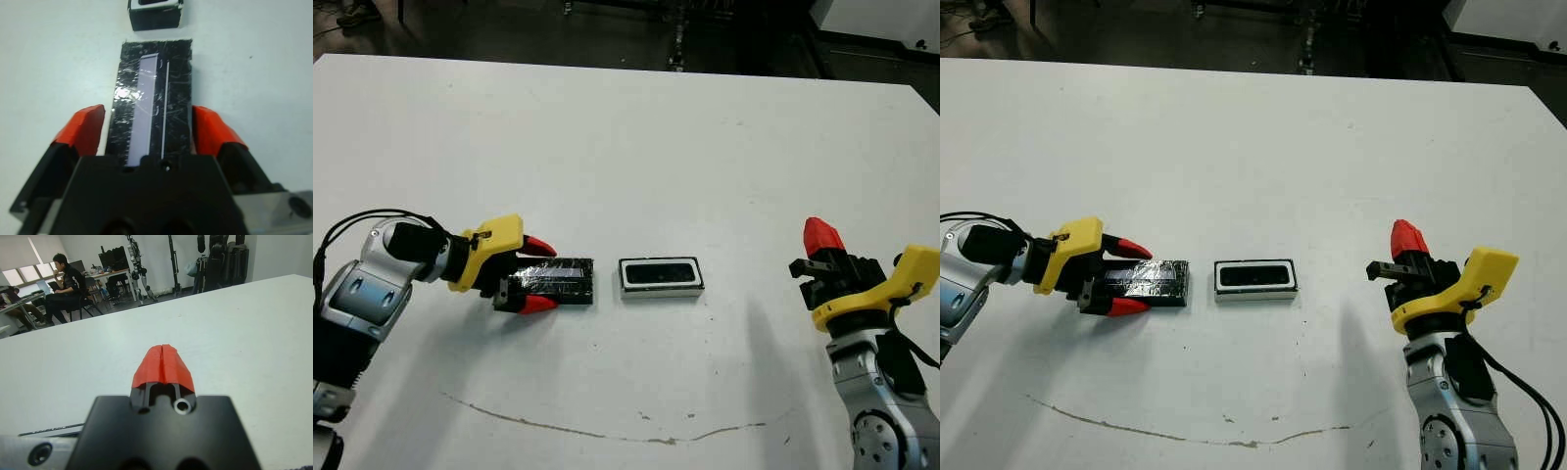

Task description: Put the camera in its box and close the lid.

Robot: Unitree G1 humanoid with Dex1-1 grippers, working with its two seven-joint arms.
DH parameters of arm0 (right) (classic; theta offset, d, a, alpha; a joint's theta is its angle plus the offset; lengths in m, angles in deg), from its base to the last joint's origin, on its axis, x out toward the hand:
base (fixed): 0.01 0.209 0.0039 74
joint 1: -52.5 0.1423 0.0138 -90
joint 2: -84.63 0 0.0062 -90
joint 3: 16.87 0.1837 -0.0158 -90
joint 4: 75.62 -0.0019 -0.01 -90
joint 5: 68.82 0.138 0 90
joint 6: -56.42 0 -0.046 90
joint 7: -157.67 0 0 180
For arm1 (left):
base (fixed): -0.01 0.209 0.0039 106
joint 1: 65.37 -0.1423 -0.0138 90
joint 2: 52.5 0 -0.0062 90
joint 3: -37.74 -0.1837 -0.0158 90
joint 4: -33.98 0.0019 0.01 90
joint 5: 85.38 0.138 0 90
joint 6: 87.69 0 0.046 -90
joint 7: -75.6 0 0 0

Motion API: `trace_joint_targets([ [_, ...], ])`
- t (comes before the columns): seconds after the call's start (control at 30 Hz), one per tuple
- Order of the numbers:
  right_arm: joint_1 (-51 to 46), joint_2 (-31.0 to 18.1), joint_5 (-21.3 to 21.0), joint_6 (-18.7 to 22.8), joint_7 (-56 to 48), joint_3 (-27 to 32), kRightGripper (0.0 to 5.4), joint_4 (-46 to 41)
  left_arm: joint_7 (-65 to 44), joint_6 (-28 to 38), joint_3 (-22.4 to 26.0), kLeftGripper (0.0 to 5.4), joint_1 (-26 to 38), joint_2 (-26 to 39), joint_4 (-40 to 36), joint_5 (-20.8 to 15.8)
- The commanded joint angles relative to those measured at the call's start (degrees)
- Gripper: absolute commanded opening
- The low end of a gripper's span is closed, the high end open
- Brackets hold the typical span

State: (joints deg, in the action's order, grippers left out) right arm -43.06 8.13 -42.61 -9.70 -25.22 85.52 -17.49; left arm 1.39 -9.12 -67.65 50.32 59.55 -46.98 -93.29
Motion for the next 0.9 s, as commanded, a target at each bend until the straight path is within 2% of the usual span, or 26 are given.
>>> trace_joint_targets([
  [0.03,-0.4,-0.8,-0.3,-0.2,0.2,0.5,0.00,0.4,-2.9,0.6,-0.9,3.56,0.5,0.5,1.2,-0.5],
  [0.13,-0.4,-0.8,-0.4,-0.3,0.2,0.4,0.00,0.4,-6.3,-0.2,-2.7,3.17,2.6,1.6,2.0,0.6],
  [0.3,-0.3,-0.5,-0.3,-0.1,0.6,0.3,0.00,0.2,-10.0,0.3,-5.9,3.17,6.3,3.4,2.9,4.1],
  [0.5,-0.2,-0.6,-0.9,-0.6,0.4,-0.1,0.00,0.4,-8.8,2.4,-4.1,3.17,7.5,2.5,4.4,3.4],
  [0.7,-0.1,-0.6,-0.8,-0.7,0.1,-0.1,0.00,0.8,0.0,-5.5,4.3,3.17,7.1,-1.8,4.2,-3.5],
  [0.9,0.0,-0.3,-0.6,-0.3,0.3,-0.3,0.00,0.6,6.9,-9.5,8.8,3.17,5.8,-6.3,2.8,-8.1],
])
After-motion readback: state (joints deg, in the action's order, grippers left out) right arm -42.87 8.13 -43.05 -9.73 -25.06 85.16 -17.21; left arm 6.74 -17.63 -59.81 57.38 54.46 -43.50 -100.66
